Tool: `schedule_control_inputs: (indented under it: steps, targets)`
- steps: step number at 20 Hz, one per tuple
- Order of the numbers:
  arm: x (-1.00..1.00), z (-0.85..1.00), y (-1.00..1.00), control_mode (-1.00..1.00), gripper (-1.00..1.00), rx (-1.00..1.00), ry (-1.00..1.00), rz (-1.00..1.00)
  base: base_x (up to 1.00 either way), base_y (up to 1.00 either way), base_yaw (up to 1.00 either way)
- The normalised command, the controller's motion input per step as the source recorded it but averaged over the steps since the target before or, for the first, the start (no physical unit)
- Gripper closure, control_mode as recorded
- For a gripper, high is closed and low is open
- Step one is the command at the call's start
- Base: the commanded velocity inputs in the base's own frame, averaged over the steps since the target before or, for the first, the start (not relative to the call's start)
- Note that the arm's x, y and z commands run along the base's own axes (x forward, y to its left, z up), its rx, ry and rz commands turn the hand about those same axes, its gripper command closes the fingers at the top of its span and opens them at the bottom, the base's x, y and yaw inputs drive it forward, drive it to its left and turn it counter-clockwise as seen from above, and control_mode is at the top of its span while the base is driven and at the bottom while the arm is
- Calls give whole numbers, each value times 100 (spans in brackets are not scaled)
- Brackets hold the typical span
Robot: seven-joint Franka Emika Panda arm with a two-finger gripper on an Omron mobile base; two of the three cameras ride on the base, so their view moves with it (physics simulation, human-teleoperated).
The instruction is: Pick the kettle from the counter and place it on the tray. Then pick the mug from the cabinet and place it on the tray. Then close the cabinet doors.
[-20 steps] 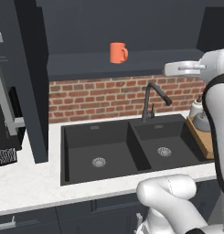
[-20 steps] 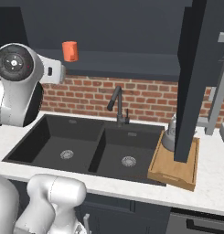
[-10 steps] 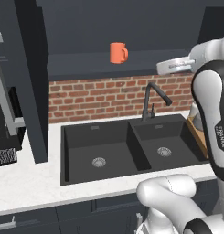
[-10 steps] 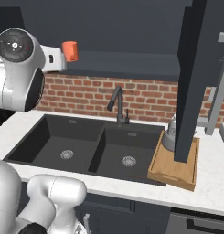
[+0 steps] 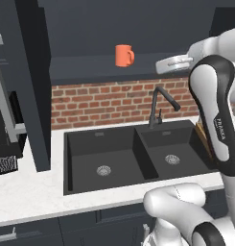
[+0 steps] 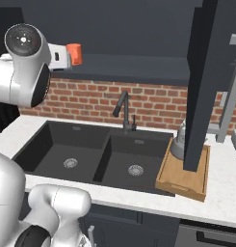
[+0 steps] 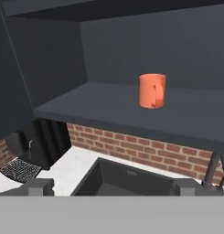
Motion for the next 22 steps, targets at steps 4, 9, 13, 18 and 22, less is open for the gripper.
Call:
schedule_control_inputs:
  steps: [4, 9, 13, 18, 22]
  targets:
    - [40, -10, 17, -100, -100, 0, 0, 0, 0, 0, 0]
    - [48, -4, 1, -100, -100, 0, 0, 0, 0, 0, 0]
    - [45, 0, 0, -100, -100, 0, 2, 0, 0, 0, 0]
    - [35, -5, 0, -100, -100, 0, 2, 0, 0, 0, 0]
    - [30, -17, 0, -100, -100, 0, 3, 0, 0, 0, 0]
